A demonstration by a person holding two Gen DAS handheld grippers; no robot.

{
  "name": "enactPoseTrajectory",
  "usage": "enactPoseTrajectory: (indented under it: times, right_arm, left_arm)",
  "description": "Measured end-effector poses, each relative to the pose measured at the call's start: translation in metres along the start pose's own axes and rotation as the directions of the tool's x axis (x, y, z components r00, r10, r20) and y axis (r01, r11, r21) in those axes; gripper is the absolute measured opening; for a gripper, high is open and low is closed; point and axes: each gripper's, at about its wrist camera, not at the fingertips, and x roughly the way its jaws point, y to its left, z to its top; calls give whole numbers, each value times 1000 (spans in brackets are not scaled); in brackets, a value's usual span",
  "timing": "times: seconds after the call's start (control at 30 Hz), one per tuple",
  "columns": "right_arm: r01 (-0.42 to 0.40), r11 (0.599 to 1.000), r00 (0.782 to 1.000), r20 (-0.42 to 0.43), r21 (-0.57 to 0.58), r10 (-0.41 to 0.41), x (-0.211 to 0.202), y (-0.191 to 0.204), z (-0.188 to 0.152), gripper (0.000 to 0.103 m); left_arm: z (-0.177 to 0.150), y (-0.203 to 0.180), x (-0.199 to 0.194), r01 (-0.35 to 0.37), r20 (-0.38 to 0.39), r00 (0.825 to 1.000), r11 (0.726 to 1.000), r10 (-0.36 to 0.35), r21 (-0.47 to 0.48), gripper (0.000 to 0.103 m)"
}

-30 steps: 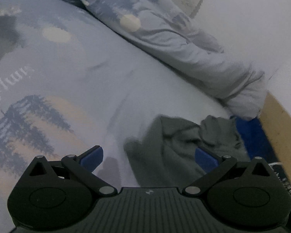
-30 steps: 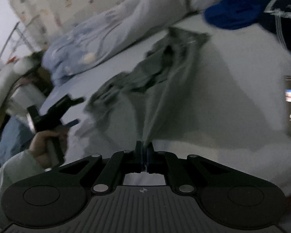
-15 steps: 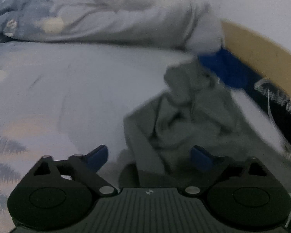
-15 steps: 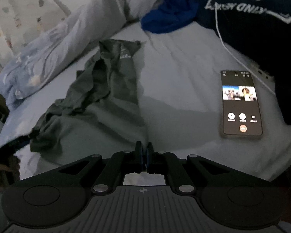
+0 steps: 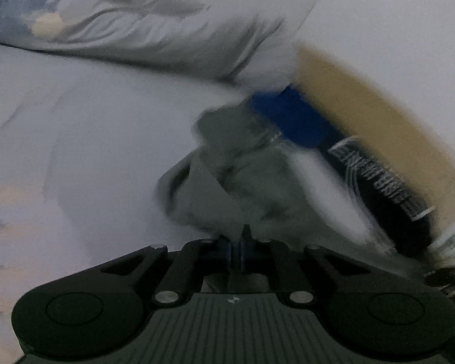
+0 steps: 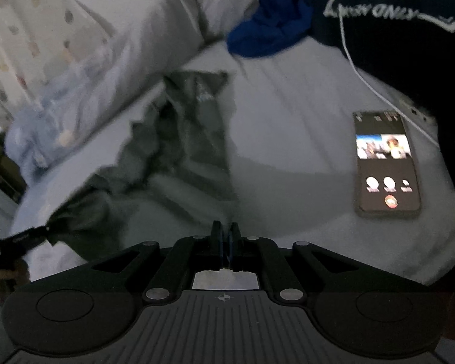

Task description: Fold clothes

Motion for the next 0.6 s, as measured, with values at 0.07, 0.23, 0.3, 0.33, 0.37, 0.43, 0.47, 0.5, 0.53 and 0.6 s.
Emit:
enactPoseTrajectory:
  times: [0.07, 0.23, 0.3, 0.33, 0.37, 0.43, 0.47, 0.5, 0.53, 0.6]
  right_arm:
    - [-42, 999, 998, 41, 12, 41, -12, 8, 7, 5]
    - [-167, 986, 967, 197, 2, 163, -58, 38, 35, 5]
    - [-219, 976, 940, 270, 2, 211, -81, 50, 46, 5]
    - [-249, 968, 925, 296, 5, 237, -92, 54, 51, 5]
    - [-279, 960, 910, 322, 7, 262, -103, 57, 56, 5]
    - [-337, 941, 874, 374, 9, 310, -125, 65, 66, 5]
    - [-366, 930, 854, 400, 8, 333, -136, 68, 71, 5]
    - [-395, 919, 833, 425, 7, 355, -147, 72, 76, 5]
    - [-423, 906, 810, 450, 4, 376, -158, 76, 81, 4]
    - [-477, 879, 761, 498, -3, 415, -180, 83, 91, 4]
  left_arm:
    - [9, -4, -20, 75, 69, 995, 996, -72, -47, 8]
    - [38, -25, -75, 193, 238, 958, 974, -161, -120, 7]
    - [52, -38, -101, 207, 297, 941, 970, -163, -125, 7]
    - [60, -45, -115, 219, 326, 930, 967, -168, -127, 7]
    - [68, -53, -130, 230, 360, 917, 965, -172, -126, 7]
    - [84, -71, -155, 244, 424, 890, 961, -169, -129, 7]
    - [92, -81, -168, 250, 455, 875, 959, -166, -131, 7]
    - [99, -89, -187, 255, 485, 859, 958, -162, -132, 7]
    - [105, -97, -202, 260, 511, 845, 956, -158, -134, 7]
    - [115, -116, -235, 276, 564, 811, 952, -156, -133, 7]
